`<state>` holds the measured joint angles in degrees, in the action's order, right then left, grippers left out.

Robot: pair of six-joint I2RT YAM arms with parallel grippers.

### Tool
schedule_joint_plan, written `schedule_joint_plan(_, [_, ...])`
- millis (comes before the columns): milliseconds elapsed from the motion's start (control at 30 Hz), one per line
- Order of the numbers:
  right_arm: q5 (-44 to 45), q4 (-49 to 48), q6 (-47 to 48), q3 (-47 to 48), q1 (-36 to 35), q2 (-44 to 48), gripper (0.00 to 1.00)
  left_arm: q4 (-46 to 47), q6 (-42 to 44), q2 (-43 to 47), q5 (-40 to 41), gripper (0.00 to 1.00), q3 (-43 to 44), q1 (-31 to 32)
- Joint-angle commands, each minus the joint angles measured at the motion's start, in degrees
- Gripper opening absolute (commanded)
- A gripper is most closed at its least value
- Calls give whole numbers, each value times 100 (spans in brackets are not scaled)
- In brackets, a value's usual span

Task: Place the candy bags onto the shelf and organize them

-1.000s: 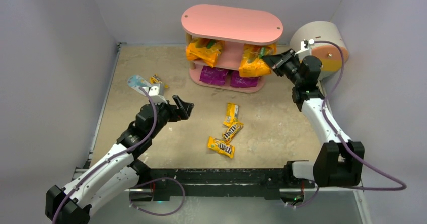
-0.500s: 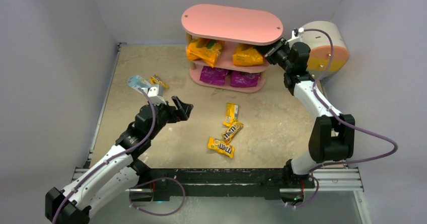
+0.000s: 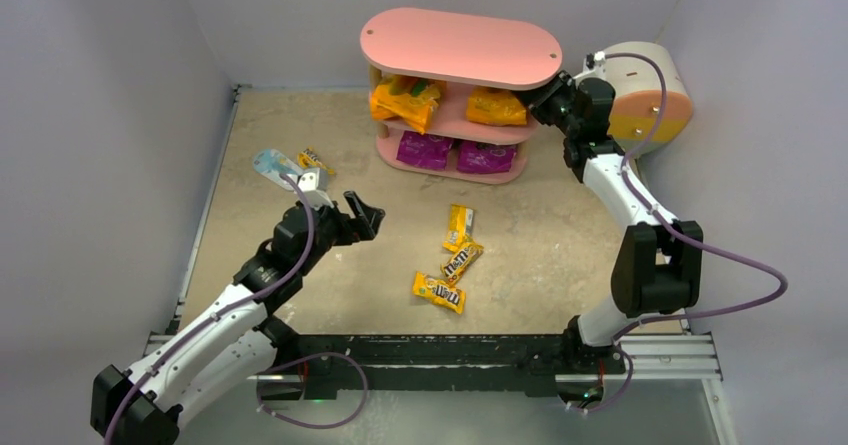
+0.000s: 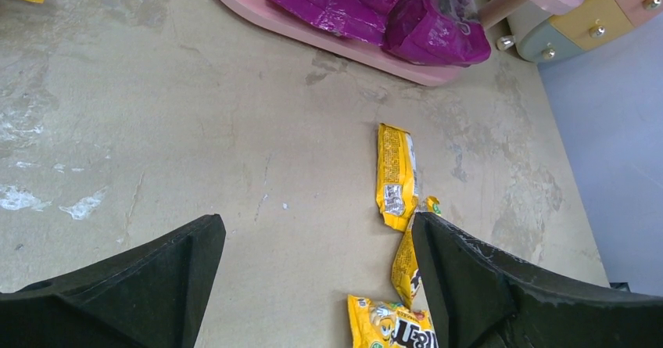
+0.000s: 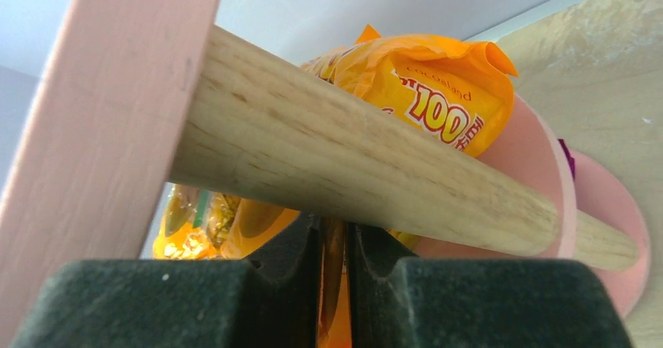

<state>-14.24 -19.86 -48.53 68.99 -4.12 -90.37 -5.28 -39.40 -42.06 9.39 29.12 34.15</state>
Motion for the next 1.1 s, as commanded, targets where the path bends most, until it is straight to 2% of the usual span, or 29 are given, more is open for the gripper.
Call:
schedule_joint_plan(0, [517,375,439,156,11,2,20,179,-33,-66,40,95,114,3])
schedule_joint_plan(400, [764,1144,962,175,8,326,56,273,-68,-253,-146,96,173,4])
schedule_joint_plan(567, [484,1069,1082,-36,9,718,63,309,-4,-301,-158,96,333,4])
schedule_joint_plan(733, [-119,981,1050,-239,-8,1076,69,304,-16,-588,12,96,871,-3])
schedule_joint_plan(900, [-240,970,913,-561,-45,1369,70,327,-115,-1534,499,97,1658,-18])
schedule_joint_plan(1000, [-366,893,849,-804,-75,1584,72,650,25,-2239,403,95,2253,-113])
schedule_joint_plan(1067, [-374,805,804,-1006,-80,1819,77,739,74,-2691,321,93,2645,-218])
